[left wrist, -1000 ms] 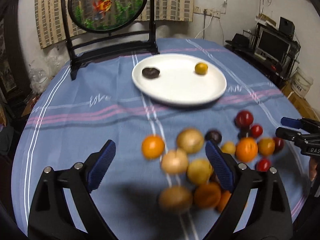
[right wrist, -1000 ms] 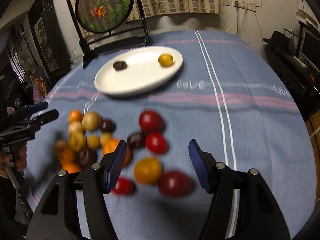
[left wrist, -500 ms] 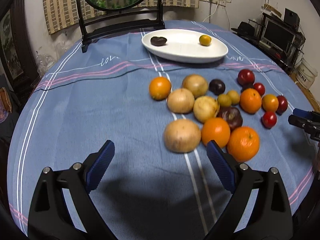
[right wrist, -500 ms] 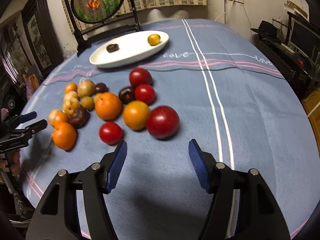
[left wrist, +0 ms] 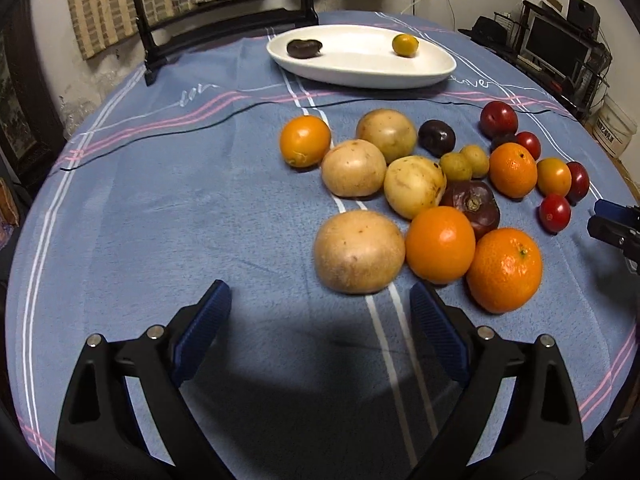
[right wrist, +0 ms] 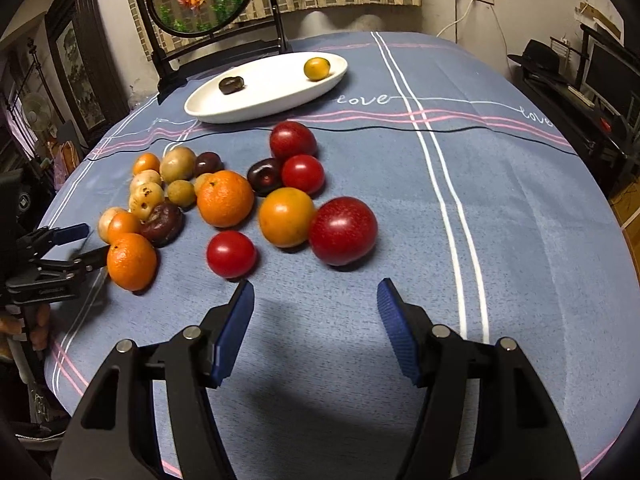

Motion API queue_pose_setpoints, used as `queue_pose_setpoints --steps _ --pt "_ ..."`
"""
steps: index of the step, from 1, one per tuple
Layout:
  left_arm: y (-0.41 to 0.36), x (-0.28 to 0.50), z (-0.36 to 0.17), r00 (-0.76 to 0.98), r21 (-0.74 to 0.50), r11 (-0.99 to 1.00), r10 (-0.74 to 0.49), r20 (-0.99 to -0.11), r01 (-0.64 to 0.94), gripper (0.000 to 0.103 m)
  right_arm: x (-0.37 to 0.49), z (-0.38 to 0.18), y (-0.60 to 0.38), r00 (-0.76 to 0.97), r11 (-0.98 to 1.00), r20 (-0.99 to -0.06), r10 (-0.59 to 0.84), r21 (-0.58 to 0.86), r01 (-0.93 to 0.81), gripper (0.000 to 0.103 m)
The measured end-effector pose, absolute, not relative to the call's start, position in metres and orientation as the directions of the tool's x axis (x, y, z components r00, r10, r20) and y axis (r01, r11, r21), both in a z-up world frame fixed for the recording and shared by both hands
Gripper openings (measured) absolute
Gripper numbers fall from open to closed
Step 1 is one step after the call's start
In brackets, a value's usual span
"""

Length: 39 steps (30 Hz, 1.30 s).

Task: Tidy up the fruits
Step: 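Return left tool to pale round fruit while right tool grasps red plum, then carry pale fruit and red plum to the plate and release both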

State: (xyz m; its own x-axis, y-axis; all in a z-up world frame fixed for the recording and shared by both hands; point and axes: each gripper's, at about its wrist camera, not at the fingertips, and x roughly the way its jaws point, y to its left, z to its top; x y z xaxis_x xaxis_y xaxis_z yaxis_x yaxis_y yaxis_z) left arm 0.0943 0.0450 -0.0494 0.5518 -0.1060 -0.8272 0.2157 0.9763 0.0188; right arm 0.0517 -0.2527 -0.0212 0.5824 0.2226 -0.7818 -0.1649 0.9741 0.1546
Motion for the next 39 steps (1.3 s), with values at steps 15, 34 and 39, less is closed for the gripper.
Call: queue_pose_setpoints --steps 15,34,39 --pt "0.043 0.105 -0.048 0.55 -0.066 0.97 -0.189 -0.814 0.236 0.046 0.062 -0.027 -0.257 0.571 0.984 -0.804 0.168 0.107 -0.139 0.065" --pt "0.044 0.106 -0.05 0.549 -0.074 0.969 -0.195 -0.813 0.234 0.046 0.104 -0.032 -0.246 0.561 0.989 -0.82 0.118 0.049 -0.137 0.04" --pt "0.046 0.105 -0.049 0.55 -0.086 0.969 -0.204 -0.81 0.233 0.046 0.09 -0.028 -0.256 0.572 0.989 -0.807 0.144 0.091 -0.12 0.04"
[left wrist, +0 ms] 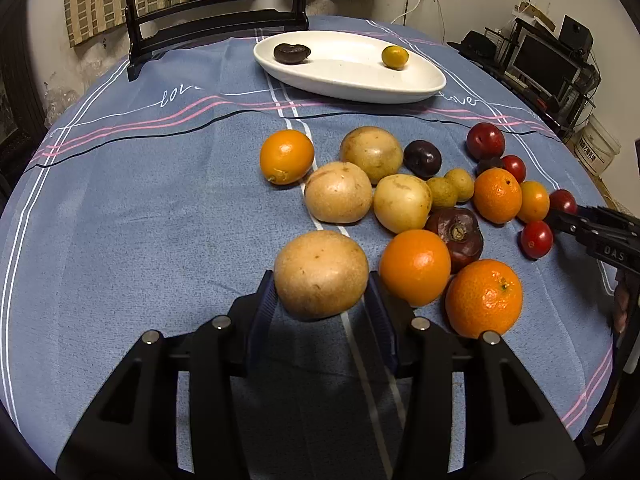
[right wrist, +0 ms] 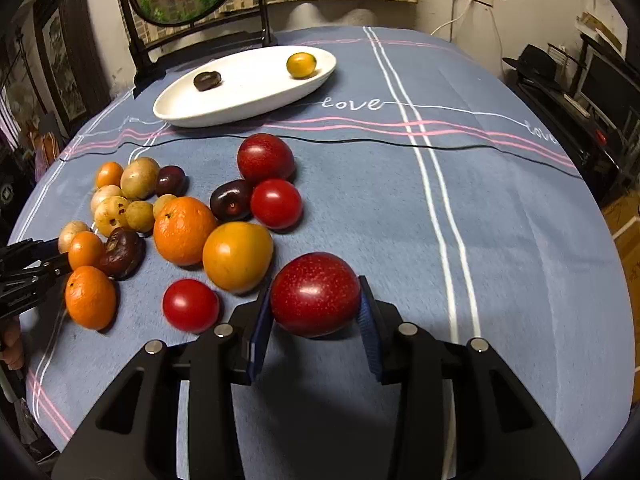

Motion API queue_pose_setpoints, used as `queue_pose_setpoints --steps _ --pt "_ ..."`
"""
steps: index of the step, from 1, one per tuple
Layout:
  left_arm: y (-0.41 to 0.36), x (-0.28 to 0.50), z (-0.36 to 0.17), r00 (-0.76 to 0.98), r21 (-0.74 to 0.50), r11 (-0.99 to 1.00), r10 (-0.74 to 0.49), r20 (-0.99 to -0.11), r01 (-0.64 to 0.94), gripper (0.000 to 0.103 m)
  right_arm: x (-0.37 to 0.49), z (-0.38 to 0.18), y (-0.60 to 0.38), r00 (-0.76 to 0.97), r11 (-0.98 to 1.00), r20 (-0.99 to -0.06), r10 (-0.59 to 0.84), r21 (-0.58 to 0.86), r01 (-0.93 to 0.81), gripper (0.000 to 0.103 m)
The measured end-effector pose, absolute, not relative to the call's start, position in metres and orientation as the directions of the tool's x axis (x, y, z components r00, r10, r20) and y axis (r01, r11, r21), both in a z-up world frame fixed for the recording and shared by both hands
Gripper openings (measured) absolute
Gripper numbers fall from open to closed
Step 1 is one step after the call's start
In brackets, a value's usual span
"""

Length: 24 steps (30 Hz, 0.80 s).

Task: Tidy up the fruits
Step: 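Carry pale fruit and red plum to the plate and release both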

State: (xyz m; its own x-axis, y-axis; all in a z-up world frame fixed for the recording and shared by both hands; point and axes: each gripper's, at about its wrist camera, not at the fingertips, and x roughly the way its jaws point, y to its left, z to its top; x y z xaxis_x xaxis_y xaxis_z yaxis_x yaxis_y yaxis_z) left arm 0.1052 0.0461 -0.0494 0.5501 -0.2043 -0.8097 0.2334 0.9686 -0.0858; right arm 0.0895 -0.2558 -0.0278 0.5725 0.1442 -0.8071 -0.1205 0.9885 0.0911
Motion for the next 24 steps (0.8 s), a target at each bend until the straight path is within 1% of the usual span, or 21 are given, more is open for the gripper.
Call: queue_pose_setpoints --steps 9,17,24 --pt "0.053 0.094 -0.04 0.571 -0.077 0.97 -0.2 -0.797 0.231 0.046 0.066 -0.009 -0.277 0.623 0.988 -0.767 0.152 0.118 -0.095 0.04" --pt "0.051 0.086 -0.016 0.613 -0.063 0.966 -0.209 -0.762 0.251 0.046 0.06 0.008 -0.269 0.654 0.983 -0.734 0.183 0.124 -0.135 0.04" --pt "0.04 0.096 0.008 0.643 -0.034 0.958 -0.216 -0.735 0.283 0.046 0.069 0.034 -0.251 0.687 0.975 -0.694 0.216 0.11 -0.195 0.04"
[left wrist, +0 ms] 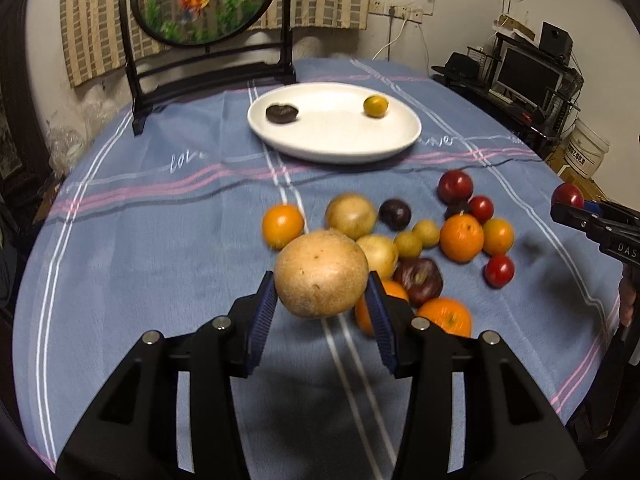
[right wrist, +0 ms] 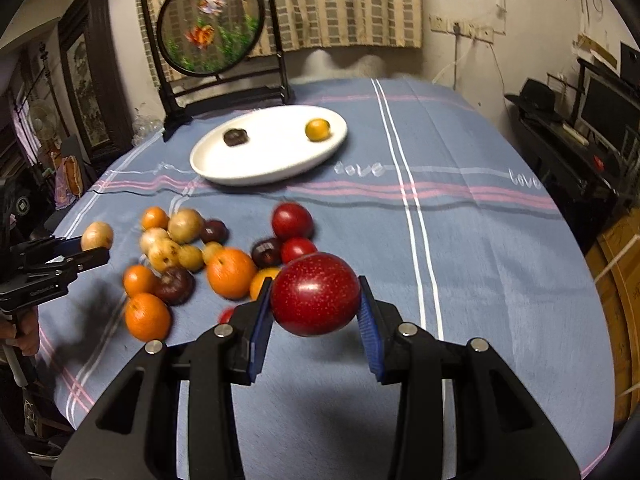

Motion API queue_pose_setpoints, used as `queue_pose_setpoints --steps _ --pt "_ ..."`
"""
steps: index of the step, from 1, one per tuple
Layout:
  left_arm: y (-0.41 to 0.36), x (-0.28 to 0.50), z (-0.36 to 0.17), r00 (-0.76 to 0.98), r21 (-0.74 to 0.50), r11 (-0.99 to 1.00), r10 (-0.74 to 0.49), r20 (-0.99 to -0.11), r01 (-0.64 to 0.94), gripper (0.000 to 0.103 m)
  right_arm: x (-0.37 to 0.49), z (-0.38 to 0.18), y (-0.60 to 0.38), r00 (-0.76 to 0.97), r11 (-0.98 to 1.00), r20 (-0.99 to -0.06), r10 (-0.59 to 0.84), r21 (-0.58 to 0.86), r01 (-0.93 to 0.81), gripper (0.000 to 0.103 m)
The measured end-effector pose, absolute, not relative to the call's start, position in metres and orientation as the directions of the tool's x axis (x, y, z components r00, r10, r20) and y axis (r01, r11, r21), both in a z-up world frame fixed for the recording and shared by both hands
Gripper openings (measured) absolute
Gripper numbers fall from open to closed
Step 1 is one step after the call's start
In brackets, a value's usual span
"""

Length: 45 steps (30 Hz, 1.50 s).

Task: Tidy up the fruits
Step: 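Carry pale fruit and red plum to the plate and release both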

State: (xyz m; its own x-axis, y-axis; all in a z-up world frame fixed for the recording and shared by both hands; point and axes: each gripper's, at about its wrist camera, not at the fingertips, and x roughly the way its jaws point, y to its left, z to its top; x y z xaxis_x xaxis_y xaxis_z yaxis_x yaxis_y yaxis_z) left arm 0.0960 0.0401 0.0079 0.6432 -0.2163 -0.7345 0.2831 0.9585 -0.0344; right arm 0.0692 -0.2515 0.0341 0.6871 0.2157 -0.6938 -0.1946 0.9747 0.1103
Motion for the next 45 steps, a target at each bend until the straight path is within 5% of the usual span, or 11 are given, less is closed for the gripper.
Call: queue_pose_setpoints --steps 13,25,36,41,45 --pt "0.016 0.19 0.043 0.662 -0.059 0.956 -0.244 -0.709 0.289 0.046 0.171 0.072 -0.201 0.705 0.951 -0.662 0.256 0.04 -0.308 0.04" --pt "0.008 0.324 -0.004 0.596 -0.023 0.98 -0.14 -0.791 0.2 0.046 0.307 0.009 -0.179 0.586 0.956 -0.792 0.169 -0.012 -0.293 0.04" --pt "0.008 0.361 -0.029 0.589 0.015 0.989 -0.075 -0.805 0.146 0.047 0.344 -0.014 -0.184 0.559 0.962 -0.816 0.149 -0.011 -0.273 0.042" --pt "0.014 0.35 -0.009 0.663 0.012 0.994 -0.062 -0.746 0.107 0.076 0.33 -0.001 -0.196 0.622 0.967 -0.757 0.2 0.049 -0.252 0.055" --pt "0.015 0.33 0.01 0.695 0.023 0.993 -0.062 -0.716 0.113 0.079 0.314 0.015 -0.205 0.651 0.968 -0.726 0.222 0.085 -0.236 0.058"
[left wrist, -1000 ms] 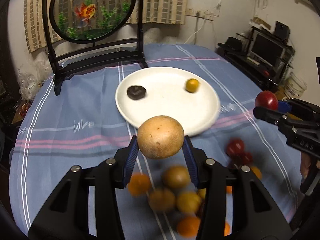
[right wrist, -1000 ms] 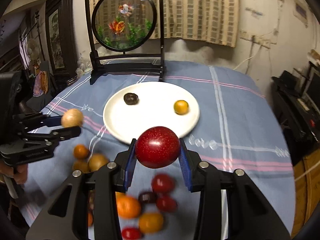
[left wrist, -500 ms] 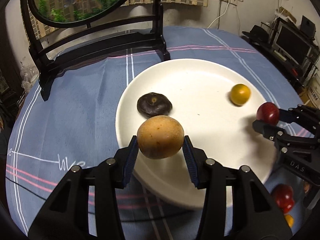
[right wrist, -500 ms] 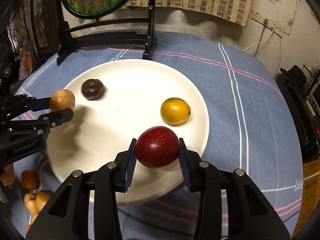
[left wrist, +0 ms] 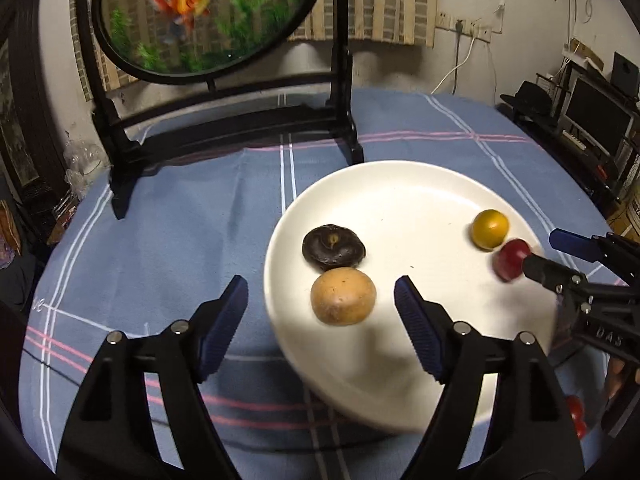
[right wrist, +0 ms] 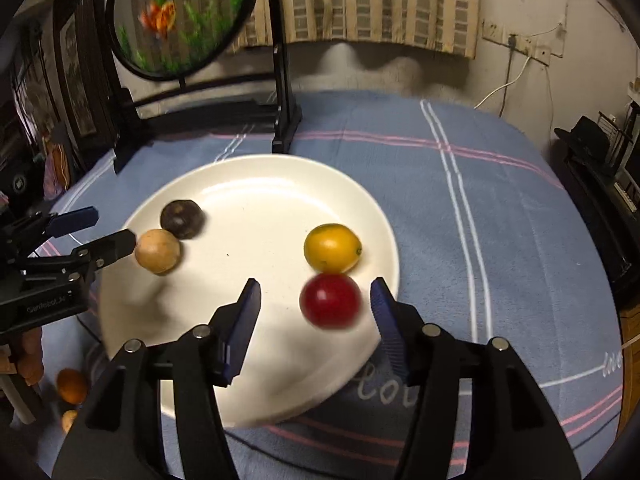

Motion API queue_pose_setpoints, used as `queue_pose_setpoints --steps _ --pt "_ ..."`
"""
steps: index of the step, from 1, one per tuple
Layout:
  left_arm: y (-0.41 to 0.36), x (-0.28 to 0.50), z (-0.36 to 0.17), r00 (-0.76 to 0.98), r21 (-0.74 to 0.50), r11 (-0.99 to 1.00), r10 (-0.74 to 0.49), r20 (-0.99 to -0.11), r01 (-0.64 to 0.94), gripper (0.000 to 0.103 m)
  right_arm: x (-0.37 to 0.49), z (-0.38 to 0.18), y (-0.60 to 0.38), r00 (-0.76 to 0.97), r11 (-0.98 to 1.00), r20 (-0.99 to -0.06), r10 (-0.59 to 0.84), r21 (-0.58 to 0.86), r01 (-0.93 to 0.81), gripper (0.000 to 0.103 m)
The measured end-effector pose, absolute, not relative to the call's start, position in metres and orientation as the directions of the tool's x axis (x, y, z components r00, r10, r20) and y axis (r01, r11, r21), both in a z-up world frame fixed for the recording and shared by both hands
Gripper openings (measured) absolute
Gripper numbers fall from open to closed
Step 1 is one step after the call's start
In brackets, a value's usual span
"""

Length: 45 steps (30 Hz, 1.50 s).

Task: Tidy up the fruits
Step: 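Carry pale fruit and red plum to the plate and release both, then grasp an orange with left tool while right tool grasps a red tomato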

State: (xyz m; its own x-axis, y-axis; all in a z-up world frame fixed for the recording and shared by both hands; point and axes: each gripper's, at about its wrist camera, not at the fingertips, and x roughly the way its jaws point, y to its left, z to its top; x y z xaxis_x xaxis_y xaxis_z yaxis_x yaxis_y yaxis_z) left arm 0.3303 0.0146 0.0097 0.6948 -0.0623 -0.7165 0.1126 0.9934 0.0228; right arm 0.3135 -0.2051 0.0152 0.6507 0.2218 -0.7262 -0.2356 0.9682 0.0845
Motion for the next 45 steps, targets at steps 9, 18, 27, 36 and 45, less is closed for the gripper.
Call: queue_pose_setpoints --steps 9,18,27,36,45 --pt "0.028 0.248 0.036 0.729 -0.013 0.987 -0.126 -0.673 0.159 0.092 0.223 0.034 -0.232 0.677 0.961 -0.683 0.273 0.164 -0.223 0.065" --pt "0.029 0.158 0.02 0.713 -0.02 0.982 -0.15 -0.685 0.187 0.094 0.129 0.02 -0.23 0.661 0.961 -0.702 0.266 0.141 -0.237 0.065" --pt "0.03 0.105 -0.002 0.697 -0.009 0.984 -0.134 -0.704 0.18 0.094 0.075 0.003 -0.23 0.658 0.966 -0.71 0.251 0.14 -0.217 0.065" --pt "0.026 0.081 -0.016 0.664 -0.04 0.982 -0.156 -0.731 0.186 0.094 0.056 -0.009 -0.221 0.629 0.959 -0.73 0.268 0.141 -0.245 0.065" --pt "0.021 0.07 -0.024 0.646 -0.062 0.975 -0.189 -0.74 0.214 0.095 0.065 -0.021 -0.205 0.583 0.963 -0.773 0.248 0.132 -0.235 0.065"
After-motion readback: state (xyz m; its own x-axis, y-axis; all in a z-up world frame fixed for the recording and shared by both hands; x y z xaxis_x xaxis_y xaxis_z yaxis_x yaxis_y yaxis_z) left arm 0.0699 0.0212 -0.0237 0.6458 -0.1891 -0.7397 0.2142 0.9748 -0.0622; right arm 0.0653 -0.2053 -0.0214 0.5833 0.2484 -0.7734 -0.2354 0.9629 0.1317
